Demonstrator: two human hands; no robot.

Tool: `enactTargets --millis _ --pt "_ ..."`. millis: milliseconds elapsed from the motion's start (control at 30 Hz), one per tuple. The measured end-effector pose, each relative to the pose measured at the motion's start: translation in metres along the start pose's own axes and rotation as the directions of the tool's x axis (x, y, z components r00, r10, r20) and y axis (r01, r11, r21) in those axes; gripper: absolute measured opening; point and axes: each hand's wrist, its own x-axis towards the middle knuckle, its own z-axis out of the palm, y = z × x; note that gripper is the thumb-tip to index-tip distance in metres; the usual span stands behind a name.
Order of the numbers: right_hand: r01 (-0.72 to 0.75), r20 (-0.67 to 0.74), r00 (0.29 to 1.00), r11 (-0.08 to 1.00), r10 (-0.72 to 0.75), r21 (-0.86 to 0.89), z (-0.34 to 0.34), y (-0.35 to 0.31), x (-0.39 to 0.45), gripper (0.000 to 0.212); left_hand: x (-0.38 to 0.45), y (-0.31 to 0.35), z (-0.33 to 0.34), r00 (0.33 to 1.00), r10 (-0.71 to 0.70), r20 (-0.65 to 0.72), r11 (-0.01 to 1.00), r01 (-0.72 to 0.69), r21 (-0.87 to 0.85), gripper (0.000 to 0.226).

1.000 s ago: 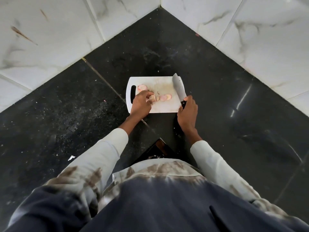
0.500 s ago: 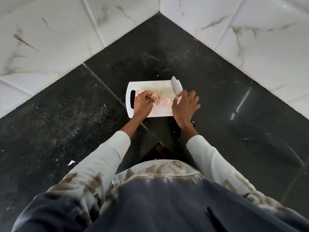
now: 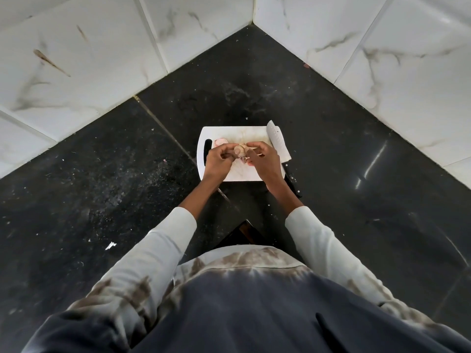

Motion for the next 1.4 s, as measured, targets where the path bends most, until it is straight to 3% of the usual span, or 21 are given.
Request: enactTargets --millis 167,300,500,667,967,1133,1400 --pt "0.019 0.037 0.999 0.999 -0.02 0.047 0.002 -0.004 -0.005 0.023 -0.001 -0.001 -0.003 0.999 -0.012 0.036 0.999 0.013 -0.035 0.025" --pt "-0.067 0.012 0.998 0.992 0.066 0.104 0.004 -0.005 -0.001 0.027 -0.001 0.0 -0.004 0.995 -0.095 0.042 0.985 0.1 -0.143 0.029" --pt "-0.163 0.048 0.987 0.951 0.156 0.264 0.0 -0.012 -0.003 0.023 0.003 -0.001 -0.005 0.963 -0.252 0.095 0.867 0.268 -0.421 0.032" --pt "-0.201 0.048 0.979 0.922 0.196 0.331 0.0 -0.013 -0.003 0.026 0.006 -0.006 -0.005 0.946 -0.285 0.156 0.823 0.325 -0.466 0.033" --pt "-0.169 0.056 0.986 0.943 0.16 0.287 0.005 -0.014 -0.004 0.025 0.004 -0.004 -0.007 0.948 -0.269 0.171 0.821 0.318 -0.474 0.034" --pt "-0.118 0.063 0.992 0.97 0.107 0.211 0.007 -0.018 -0.002 0.01 0.007 -0.006 -0.007 0.922 -0.327 0.206 0.738 0.385 -0.554 0.031" --pt "-0.102 -0.058 0.993 0.995 0.102 0.009 0.008 -0.009 0.003 0.012 0.005 -0.002 -0.013 0.918 -0.282 0.28 0.663 0.397 -0.635 0.032"
